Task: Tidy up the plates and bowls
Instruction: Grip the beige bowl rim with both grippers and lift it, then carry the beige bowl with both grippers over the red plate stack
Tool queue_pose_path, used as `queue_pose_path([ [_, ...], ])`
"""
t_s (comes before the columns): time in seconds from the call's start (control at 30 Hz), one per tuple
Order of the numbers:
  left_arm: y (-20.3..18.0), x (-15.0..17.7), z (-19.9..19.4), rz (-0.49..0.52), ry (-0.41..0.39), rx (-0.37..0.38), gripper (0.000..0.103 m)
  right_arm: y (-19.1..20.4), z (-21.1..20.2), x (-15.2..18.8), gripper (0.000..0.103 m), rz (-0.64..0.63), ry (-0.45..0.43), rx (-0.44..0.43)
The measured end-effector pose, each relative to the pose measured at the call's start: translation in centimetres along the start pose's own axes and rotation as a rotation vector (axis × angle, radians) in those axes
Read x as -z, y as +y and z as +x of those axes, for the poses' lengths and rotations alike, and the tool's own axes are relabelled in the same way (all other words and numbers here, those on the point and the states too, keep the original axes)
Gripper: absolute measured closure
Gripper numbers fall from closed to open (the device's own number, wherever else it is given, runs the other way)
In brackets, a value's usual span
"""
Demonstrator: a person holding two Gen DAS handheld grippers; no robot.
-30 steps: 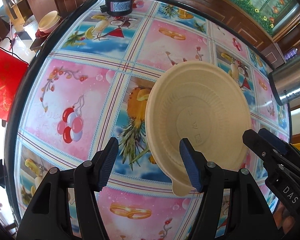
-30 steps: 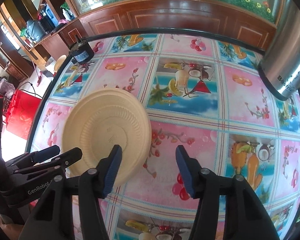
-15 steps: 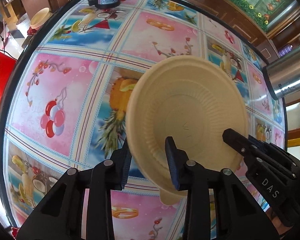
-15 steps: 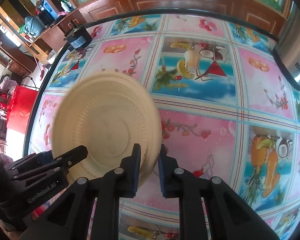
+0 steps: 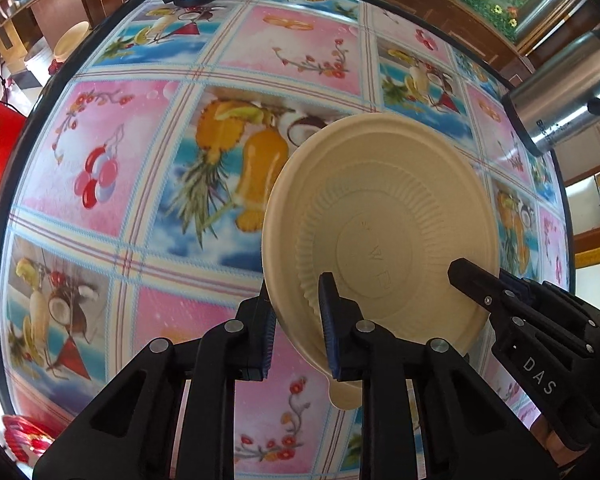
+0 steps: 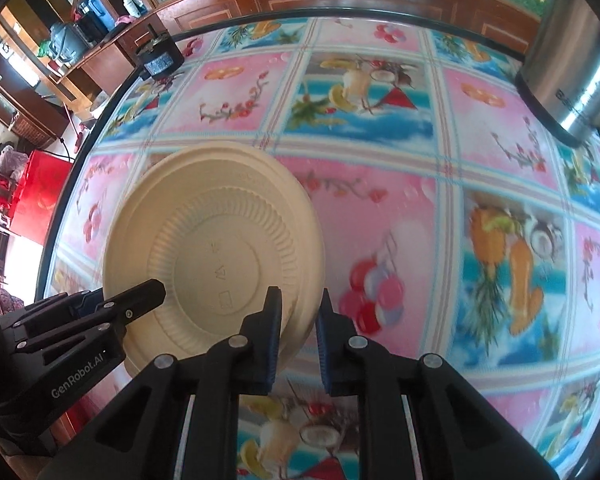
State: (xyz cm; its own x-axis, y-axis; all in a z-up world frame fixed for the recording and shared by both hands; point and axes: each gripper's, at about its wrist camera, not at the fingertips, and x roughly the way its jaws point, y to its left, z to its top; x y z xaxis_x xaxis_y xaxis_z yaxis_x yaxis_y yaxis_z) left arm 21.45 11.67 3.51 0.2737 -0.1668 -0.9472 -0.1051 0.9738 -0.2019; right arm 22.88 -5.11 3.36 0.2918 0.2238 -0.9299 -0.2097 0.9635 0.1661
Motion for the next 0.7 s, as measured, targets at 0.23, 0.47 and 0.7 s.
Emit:
queue_pose_path([
  [0.23,-0.6,3.1,-0.8,0.007,-0.018,0.013,0.085,-0.4,-1.0,2.5,0.088,0.02,0.001,-0.001],
  [0.47,-1.1,5.5,-1.4,0.02,-0.013,0.007,0.085,-0.6,-2.0,5.5,0.087,0.032,0.008,-0.001],
  [0.7,-1.5,7.7,-2.9,0.037,-0.031,-0.003,0.085,-0.3,-3.4,7.5,0.087,0.025,-0.005,0.005],
])
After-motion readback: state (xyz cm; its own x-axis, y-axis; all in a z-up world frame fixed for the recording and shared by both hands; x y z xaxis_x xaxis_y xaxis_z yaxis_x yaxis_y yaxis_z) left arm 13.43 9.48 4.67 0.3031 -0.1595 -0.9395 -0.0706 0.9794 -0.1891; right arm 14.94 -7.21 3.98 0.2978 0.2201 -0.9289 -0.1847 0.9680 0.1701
